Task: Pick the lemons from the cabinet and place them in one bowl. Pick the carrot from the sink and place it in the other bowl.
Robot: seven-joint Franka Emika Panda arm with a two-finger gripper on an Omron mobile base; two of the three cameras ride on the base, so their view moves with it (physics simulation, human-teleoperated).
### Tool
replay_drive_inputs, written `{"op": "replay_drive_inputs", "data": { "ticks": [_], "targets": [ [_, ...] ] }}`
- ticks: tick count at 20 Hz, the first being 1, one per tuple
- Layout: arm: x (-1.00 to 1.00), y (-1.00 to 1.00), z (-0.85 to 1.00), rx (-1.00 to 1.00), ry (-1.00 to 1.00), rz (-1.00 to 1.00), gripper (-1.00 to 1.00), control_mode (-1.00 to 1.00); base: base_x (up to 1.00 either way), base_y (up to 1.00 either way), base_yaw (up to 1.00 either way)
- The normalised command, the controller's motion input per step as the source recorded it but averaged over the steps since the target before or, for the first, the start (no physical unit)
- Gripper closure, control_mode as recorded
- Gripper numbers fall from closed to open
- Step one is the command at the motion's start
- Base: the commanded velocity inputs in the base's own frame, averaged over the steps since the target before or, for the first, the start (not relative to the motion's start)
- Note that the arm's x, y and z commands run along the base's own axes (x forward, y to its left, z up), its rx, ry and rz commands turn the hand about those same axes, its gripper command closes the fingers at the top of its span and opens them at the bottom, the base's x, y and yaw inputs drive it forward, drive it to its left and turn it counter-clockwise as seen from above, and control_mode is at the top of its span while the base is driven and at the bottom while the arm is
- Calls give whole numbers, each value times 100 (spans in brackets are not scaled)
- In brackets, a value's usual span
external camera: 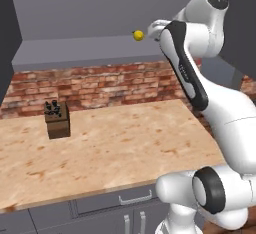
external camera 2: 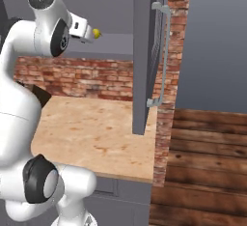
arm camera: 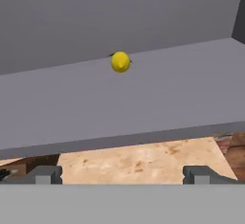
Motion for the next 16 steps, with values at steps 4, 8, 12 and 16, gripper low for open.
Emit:
{"op": "replay_drive_inputs", "data": {
  "ticks": [4, 8, 12, 16],
  "targets": [
    [81, -3, 0, 0, 9, 0, -100, -100, 0, 0, 0],
    [79, 0, 0, -1, 3, 0, -100, -100, 0, 0, 0],
    [87, 2, -2, -6, 0, 0, -100, -100, 0, 0, 0],
    [76, 8, -27, -6, 1, 0, -100, -100, 0, 0, 0]
  ]
}}
